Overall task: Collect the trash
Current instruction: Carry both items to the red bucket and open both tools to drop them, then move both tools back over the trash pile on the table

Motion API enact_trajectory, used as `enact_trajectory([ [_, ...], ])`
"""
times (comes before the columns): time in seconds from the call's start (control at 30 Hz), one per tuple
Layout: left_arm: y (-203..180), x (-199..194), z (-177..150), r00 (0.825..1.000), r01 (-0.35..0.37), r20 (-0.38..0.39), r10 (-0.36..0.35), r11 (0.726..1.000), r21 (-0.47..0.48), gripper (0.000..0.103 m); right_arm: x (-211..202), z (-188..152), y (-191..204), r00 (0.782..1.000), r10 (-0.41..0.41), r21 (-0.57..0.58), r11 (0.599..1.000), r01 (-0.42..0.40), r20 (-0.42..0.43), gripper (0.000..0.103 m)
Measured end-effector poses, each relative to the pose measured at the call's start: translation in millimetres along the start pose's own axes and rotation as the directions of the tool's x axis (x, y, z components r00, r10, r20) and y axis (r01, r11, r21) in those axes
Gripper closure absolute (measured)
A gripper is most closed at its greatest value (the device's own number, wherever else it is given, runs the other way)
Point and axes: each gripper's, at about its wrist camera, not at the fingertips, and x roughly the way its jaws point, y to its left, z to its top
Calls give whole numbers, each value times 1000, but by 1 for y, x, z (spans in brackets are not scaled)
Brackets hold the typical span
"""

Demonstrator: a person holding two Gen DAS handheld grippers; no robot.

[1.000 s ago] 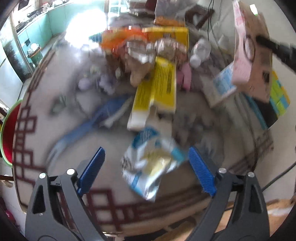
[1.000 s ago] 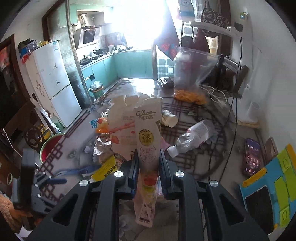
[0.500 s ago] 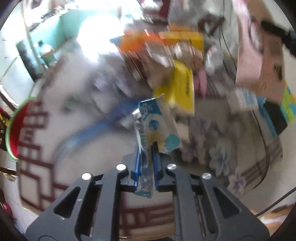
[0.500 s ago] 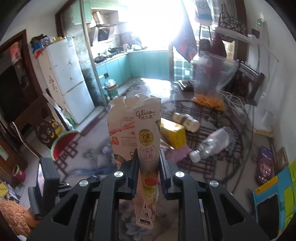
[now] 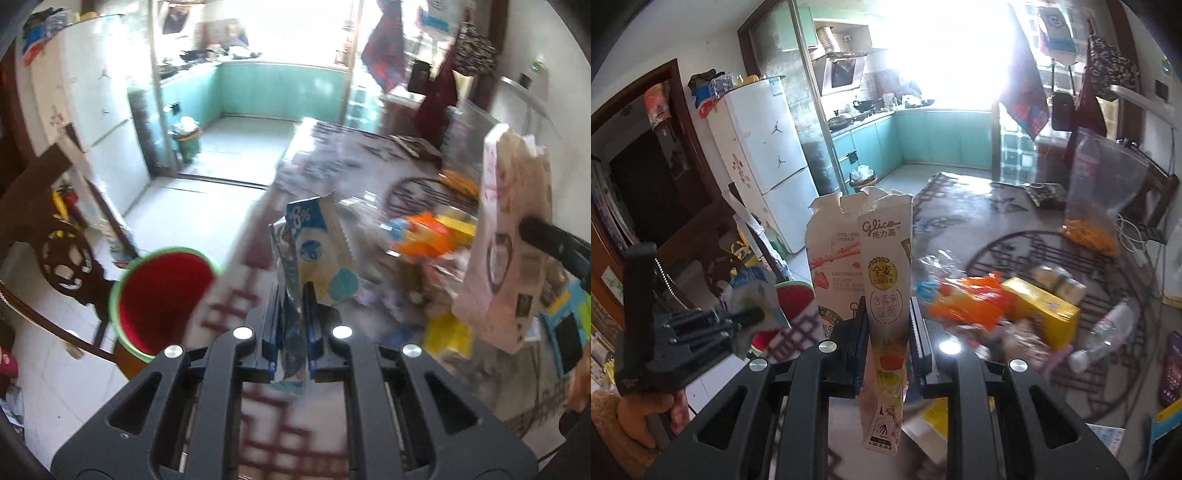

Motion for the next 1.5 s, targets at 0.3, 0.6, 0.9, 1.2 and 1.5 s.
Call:
enact_trajectory([
  [0.3, 127, 30, 20, 997, -81, -14, 80, 987, -138, 92, 103, 33, 95, 994, 77, -38, 996, -81, -79, 83],
  [0.6, 203, 86, 3, 987, -113, -135, 84, 968, -226, 92, 219, 25, 164, 962, 103, -89, 988, -129, -253, 83],
  [0.9, 227, 116, 4, 979, -91, -197, 45, 969, -232, 92, 235, 30, 172, 969, 101, -22, 994, -109, -226, 41],
  [1.2, 210, 130, 5, 982, -78, -184, 44, 981, -178, 37, 165, 32, 133, 990, -27, 23, 999, 31, -141, 33],
  [1.5, 152, 116, 10, 988, 5, -151, -27, 990, -144, 26, 71, 0, 37, 960, -258, 129, 954, 272, -111, 30],
])
